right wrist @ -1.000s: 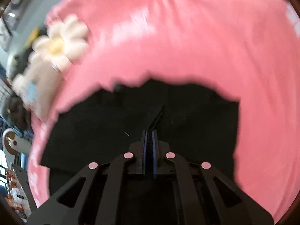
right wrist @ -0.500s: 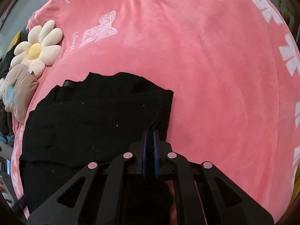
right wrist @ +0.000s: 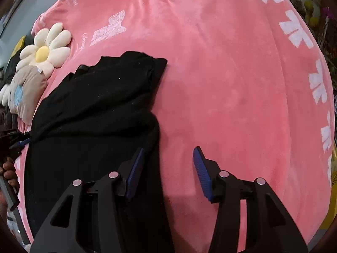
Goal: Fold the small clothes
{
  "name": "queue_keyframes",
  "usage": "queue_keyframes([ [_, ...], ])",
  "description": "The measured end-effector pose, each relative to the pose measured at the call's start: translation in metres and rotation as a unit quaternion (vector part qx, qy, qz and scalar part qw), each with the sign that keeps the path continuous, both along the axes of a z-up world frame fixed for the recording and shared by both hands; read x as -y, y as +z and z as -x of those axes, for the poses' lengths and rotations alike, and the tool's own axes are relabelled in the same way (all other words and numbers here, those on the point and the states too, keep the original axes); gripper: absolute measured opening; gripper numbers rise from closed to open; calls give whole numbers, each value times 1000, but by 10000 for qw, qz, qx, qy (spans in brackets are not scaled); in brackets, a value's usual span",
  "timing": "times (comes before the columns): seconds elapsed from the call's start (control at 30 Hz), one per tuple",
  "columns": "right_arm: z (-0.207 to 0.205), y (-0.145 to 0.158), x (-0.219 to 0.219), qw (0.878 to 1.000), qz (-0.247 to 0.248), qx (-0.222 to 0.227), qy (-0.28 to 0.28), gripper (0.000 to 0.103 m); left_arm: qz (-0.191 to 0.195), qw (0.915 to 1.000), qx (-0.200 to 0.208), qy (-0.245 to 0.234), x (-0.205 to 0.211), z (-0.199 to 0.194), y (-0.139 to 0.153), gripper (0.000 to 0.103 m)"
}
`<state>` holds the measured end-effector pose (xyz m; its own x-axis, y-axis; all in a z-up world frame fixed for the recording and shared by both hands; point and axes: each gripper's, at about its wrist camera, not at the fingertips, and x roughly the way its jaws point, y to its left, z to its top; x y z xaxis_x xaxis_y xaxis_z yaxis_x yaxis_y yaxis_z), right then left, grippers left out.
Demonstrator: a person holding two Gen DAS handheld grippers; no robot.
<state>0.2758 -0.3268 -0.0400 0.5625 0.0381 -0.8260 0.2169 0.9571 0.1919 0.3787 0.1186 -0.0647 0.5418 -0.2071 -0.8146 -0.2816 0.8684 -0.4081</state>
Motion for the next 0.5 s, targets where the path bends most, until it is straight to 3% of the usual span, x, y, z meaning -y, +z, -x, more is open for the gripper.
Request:
queue_keyframes([
  [0.07, -4, 4, -2, 9999, -15, 71, 81, 49, -752, 9958, 20, 517, -19, 5, 2, 0],
  [0.1, -8, 4, -4, 9999, 67, 52, 91, 50, -857, 9936, -62, 735, -31, 7, -3, 0],
  [0.17, -15, 6, -7, 9997, 236, 94, 71, 49, -718, 9933, -326, 843, -45, 8, -11, 0],
  [0.23, -21, 14, -8, 9995, 169, 272, 36, 50, -401, 9969, -236, 637, -47, 13, -7, 0],
  [0.3, -30, 16, -7, 9996, 49, 265, 4, 50, -494, 9980, -118, 366, -34, 15, 4, 36],
  [0.33, -36, 12, -6, 9998, 6, 187, -45, 50, -562, 9980, -120, 245, -27, 14, 6, 86],
  [0.37, -39, 9, -6, 9999, -20, 108, -83, 50, -641, 9977, -169, 111, -18, 11, 6, 96],
  [0.43, -39, 5, -6, 9997, -154, 10, -167, 50, -649, 9975, -161, -236, -6, 7, 1, 95],
  [0.5, -29, 7, -9, 9998, -164, 42, -102, 51, -804, 9951, -330, -473, 4, 9, -7, 86],
])
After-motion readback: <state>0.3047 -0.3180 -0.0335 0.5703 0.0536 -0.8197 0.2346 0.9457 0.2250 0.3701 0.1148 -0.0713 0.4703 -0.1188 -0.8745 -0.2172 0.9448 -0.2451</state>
